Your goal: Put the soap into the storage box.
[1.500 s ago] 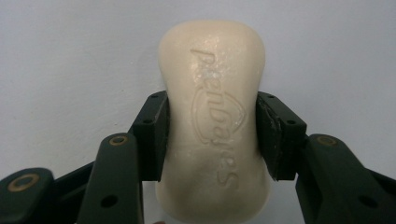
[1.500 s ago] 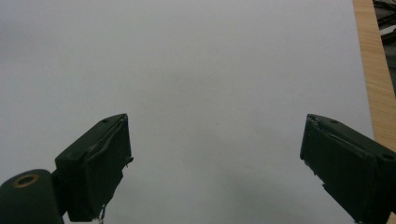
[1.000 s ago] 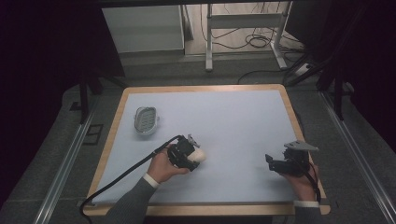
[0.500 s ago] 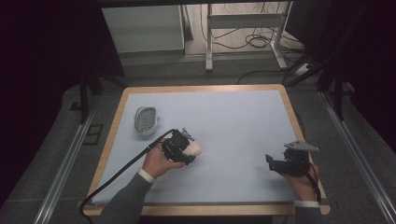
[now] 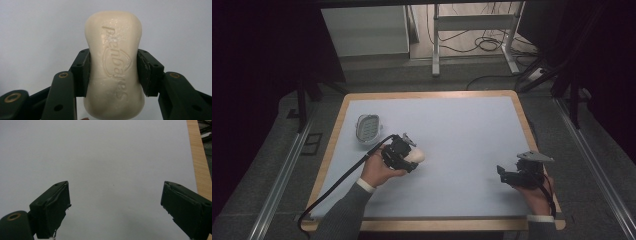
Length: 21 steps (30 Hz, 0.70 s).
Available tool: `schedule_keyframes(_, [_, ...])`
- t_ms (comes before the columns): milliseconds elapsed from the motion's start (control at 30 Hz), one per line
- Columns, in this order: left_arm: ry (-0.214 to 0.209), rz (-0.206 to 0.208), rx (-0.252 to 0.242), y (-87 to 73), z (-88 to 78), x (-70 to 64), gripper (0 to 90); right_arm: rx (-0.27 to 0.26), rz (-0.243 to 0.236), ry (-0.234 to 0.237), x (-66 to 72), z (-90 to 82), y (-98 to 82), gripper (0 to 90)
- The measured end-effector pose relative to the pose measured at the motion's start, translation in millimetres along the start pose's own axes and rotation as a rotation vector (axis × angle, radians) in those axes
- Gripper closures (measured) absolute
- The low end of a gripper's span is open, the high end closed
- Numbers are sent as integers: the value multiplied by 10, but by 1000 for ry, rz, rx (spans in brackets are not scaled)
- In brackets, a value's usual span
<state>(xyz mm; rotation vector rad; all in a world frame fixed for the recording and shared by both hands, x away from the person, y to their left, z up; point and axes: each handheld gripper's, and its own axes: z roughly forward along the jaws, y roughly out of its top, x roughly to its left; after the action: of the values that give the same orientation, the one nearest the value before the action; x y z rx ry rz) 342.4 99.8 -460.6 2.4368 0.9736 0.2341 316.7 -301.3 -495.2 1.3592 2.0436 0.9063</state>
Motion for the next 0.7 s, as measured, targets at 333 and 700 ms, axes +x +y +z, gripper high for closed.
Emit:
schedule_keyframes(333, [21, -12, -10, 4, -78, 100, 494, 0, 1, -2, -1, 1, -1, 85])
schedule_keyframes(700, [39, -31, -23, 3, -168, 204, 494, -5, 5, -5, -5, -7, 1, 85])
